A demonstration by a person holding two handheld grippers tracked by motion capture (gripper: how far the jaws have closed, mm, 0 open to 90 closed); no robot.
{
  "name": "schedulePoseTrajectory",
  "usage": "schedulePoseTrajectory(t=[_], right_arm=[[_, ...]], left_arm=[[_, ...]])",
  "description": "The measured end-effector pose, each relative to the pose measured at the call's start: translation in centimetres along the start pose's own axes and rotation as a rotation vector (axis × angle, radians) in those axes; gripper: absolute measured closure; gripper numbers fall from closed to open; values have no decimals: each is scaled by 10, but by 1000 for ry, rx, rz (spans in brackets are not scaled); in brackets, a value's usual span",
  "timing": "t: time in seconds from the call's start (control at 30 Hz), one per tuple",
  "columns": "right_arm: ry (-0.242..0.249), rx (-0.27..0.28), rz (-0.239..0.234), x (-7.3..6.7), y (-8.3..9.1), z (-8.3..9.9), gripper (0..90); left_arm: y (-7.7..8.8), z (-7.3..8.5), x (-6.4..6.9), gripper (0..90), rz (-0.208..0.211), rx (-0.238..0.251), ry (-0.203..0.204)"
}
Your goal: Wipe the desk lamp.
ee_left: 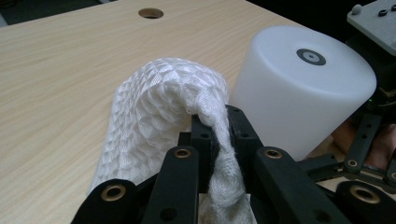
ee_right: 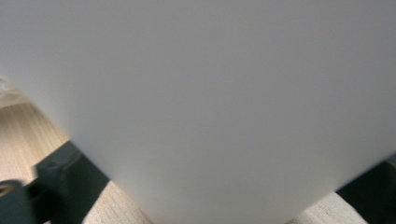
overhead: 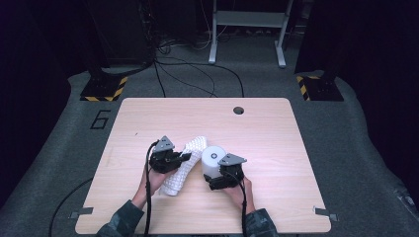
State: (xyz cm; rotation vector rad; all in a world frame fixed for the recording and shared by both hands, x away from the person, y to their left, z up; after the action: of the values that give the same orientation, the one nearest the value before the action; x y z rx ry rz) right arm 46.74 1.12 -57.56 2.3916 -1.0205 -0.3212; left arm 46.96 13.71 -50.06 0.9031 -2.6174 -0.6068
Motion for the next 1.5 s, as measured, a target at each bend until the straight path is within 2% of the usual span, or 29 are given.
schedulePoseTrajectory(t=[0.03, 0.17, 0.3, 0.47, 0.53, 0.57, 0.63, 0.73, 0.8, 0.97, 1.13, 1.23, 1.3, 1.43, 1.5], right_arm=[[1, 1, -3, -1, 0, 0, 0], [5, 36, -22, -2, 3, -6, 0], [-12, 66, -17, 0, 12, -12, 0], [-23, 104, -9, 3, 31, -21, 0], [-16, 109, -7, 4, 40, -25, 0], [-17, 117, -1, 5, 43, -28, 0], [-13, 113, -6, 3, 51, -34, 0], [2, 104, -14, -1, 60, -44, 0], [16, 102, -13, -5, 64, -50, 0], [51, 120, -2, -15, 73, -72, 0], [101, 148, 1, -25, 83, -95, 0], [122, 163, -3, -32, 86, -109, 0], [132, 164, -7, -38, 85, -115, 0], [141, 148, -6, -46, 75, -121, 0], [136, 140, 0, -48, 69, -121, 0]], left_arm=[[2, -1, -1, 830, -4, -1, -13], [8, -6, -1, 829, -5, 9, -18], [16, -12, 0, 828, -2, 5, -40], [22, -23, 2, 829, 0, 19, -44], [24, -28, 1, 828, -1, 17, -56], [25, -30, 2, 828, 4, 21, -45], [27, -35, 2, 828, 0, 34, -51], [31, -42, 4, 828, 6, 34, -65], [33, -47, 8, 828, 13, 42, -57], [38, -59, 13, 828, 18, 30, -76], [38, -67, 17, 828, 40, 29, -59], [36, -72, 23, 828, 73, 29, -49], [34, -75, 29, 828, 79, 28, -54], [29, -84, 41, 828, 98, 26, -78], [26, -87, 47, 828, 114, 26, -76]])
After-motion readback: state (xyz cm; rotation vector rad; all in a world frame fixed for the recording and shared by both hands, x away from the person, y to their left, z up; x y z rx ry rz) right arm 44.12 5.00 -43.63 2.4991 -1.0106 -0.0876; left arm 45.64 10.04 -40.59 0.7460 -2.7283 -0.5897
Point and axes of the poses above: each handheld gripper's, and its own axes: y roughly backward along the jaws, z roughly out of its underside, x roughly to its right, the point moved 10 cm from there along -y, roughly forward along the jaws, and after that the axes turned 2 degrees about z, right-handed, at the moved point
